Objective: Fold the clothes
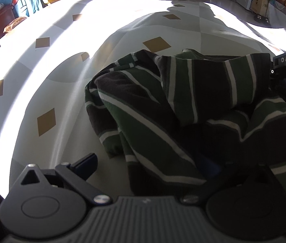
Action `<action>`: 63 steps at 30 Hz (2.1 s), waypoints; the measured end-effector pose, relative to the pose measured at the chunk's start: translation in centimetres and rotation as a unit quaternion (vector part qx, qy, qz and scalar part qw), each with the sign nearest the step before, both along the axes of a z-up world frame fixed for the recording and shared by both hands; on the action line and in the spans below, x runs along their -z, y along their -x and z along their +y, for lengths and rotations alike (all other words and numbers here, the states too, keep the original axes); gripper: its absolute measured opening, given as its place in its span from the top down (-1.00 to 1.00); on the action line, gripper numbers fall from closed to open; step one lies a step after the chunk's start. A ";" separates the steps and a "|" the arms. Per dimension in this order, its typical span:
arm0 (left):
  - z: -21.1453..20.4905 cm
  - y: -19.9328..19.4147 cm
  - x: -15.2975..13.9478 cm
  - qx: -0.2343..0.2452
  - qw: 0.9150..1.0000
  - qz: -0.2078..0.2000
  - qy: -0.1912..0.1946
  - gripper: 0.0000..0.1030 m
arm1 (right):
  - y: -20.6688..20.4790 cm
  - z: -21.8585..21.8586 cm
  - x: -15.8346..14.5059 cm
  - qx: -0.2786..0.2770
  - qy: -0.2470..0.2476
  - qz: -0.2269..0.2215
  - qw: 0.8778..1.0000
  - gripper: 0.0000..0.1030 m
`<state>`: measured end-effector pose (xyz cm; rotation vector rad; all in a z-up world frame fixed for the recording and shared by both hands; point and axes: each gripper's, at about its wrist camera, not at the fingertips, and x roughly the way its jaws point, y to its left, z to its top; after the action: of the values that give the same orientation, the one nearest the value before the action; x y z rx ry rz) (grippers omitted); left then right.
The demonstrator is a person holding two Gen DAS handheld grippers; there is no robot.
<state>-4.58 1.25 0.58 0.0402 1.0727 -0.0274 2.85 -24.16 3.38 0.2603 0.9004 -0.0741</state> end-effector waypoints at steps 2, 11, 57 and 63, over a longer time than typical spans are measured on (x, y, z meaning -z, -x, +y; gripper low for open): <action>0.0 0.4 -0.1 0.003 1.000 0.005 -0.001 -1.00 | 0.5 -0.2 -0.7 -0.006 -0.011 -0.012 1.000 0.36; 0.4 1.2 -0.3 -0.003 1.000 0.023 0.015 -1.00 | 2.7 0.7 -3.5 -0.112 -0.067 -0.052 0.990 0.20; 1.0 -4.2 -1.3 -0.039 0.994 -0.034 0.097 -0.75 | 7.0 7.9 -1.0 -0.391 0.047 -0.012 0.919 0.32; 0.8 -4.1 -1.5 -0.039 0.996 -0.039 0.076 -0.07 | 7.5 6.1 -1.9 -0.364 0.037 -0.020 0.930 0.30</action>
<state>-0.47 2.07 2.06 -0.1363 0.9898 -0.0375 -4.63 -18.05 5.30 -0.1543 0.9046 0.5839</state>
